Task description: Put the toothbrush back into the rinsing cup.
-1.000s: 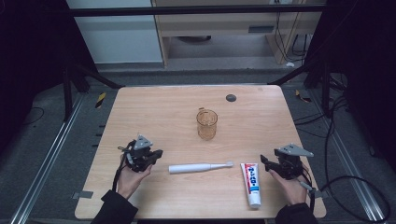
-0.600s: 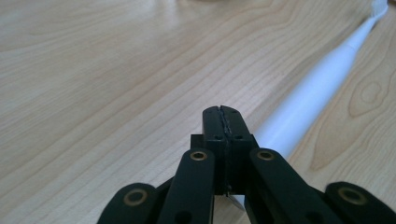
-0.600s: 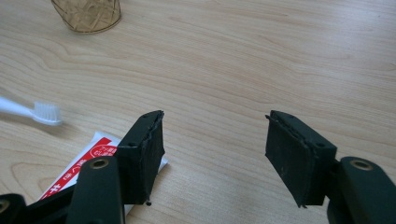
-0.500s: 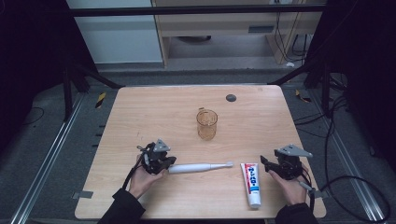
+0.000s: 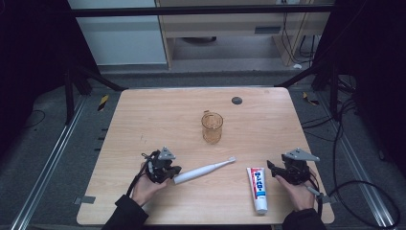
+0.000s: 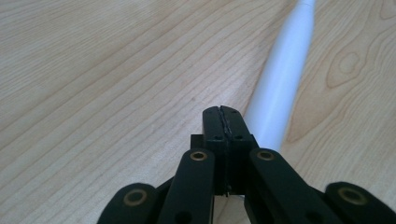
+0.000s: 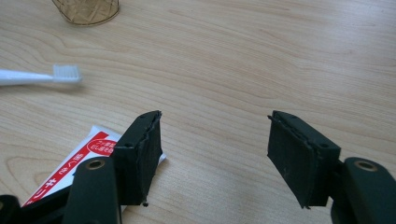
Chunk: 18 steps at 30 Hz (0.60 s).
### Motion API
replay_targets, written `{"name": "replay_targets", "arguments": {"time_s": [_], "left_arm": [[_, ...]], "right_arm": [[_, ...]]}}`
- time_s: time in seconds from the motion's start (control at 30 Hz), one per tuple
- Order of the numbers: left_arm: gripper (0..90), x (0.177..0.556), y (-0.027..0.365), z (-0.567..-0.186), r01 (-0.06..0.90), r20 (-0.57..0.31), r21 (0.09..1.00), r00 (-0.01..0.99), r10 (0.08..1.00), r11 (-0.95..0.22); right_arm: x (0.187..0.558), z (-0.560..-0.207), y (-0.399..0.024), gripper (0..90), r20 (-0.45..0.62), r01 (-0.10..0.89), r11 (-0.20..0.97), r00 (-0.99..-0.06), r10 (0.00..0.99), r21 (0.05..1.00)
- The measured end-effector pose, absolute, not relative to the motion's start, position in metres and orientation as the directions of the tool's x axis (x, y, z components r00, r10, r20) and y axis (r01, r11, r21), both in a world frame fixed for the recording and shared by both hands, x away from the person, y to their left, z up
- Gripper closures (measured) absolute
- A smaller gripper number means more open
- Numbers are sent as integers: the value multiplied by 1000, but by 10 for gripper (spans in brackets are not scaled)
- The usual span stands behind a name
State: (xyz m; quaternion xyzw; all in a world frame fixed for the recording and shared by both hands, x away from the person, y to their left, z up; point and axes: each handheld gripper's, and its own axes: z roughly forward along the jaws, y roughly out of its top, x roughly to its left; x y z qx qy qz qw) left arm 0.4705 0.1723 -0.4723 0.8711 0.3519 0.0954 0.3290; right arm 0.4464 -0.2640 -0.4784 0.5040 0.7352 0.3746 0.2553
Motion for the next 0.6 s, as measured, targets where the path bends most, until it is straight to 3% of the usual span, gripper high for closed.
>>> {"name": "replay_targets", "arguments": {"time_s": [0.6], "left_arm": [[895, 458, 163, -472, 541, -81, 632, 758, 647, -555]], "right_arm": [[446, -478, -265, 346, -6, 547, 217, -362, 932, 808]]}}
